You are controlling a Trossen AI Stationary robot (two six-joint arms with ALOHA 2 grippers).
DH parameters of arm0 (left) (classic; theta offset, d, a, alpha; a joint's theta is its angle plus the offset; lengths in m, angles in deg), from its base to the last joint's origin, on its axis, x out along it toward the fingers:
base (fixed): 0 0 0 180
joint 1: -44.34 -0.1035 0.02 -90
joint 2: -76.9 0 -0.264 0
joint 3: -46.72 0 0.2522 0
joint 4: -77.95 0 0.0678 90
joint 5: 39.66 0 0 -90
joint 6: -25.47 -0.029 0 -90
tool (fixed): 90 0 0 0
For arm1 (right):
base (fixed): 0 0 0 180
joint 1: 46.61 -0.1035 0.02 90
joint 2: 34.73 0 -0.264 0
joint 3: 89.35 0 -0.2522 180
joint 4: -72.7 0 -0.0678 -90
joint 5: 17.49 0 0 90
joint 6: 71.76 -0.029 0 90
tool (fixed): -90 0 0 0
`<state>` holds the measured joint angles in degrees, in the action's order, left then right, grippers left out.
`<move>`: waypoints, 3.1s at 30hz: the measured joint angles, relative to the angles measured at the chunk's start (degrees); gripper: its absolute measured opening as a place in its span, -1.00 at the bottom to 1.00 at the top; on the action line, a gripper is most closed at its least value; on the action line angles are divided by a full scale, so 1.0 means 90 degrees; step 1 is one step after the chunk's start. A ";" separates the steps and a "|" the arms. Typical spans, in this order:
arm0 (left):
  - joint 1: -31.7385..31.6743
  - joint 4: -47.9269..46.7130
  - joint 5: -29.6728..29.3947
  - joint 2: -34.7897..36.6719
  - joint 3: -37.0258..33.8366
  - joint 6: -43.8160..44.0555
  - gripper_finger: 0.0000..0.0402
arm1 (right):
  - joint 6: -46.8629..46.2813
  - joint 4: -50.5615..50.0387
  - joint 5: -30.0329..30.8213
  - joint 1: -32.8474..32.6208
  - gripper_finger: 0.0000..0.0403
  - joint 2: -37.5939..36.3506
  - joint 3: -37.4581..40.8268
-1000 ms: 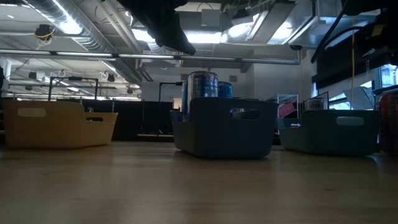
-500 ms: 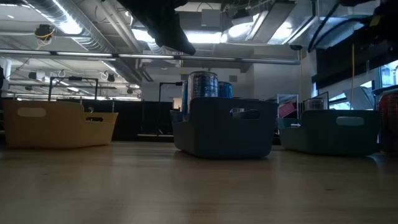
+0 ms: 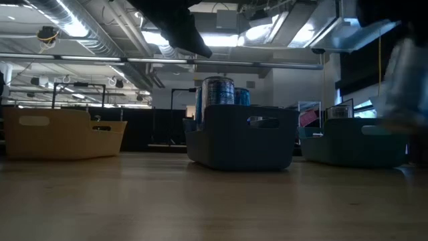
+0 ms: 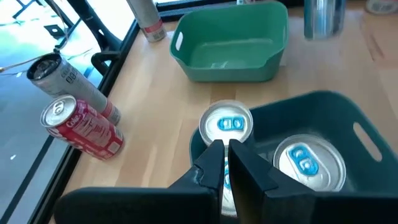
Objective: Sort soda cans
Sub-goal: Put the blue soda can into blue bin
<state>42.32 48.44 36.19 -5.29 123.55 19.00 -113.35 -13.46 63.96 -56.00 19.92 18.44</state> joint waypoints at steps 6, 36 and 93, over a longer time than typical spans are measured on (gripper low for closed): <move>0.0065 0.0373 0.0129 0.0000 0.0000 0.0136 -0.93 | 0.0982 0.1519 0.0835 0.0002 0.08 0.0157 -0.0005; 0.0143 0.1084 0.1678 -0.0319 0.0002 0.0863 -1.00 | 0.4684 0.5150 0.2721 0.0053 0.07 0.1217 -0.0462; 0.0082 0.0603 0.0838 0.0075 0.0005 0.0049 -0.99 | 0.4084 0.4821 0.2045 0.0129 0.07 0.2141 -0.0479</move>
<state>43.06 53.86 43.73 -4.62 123.59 19.44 -76.59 29.93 82.37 -54.84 39.19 14.12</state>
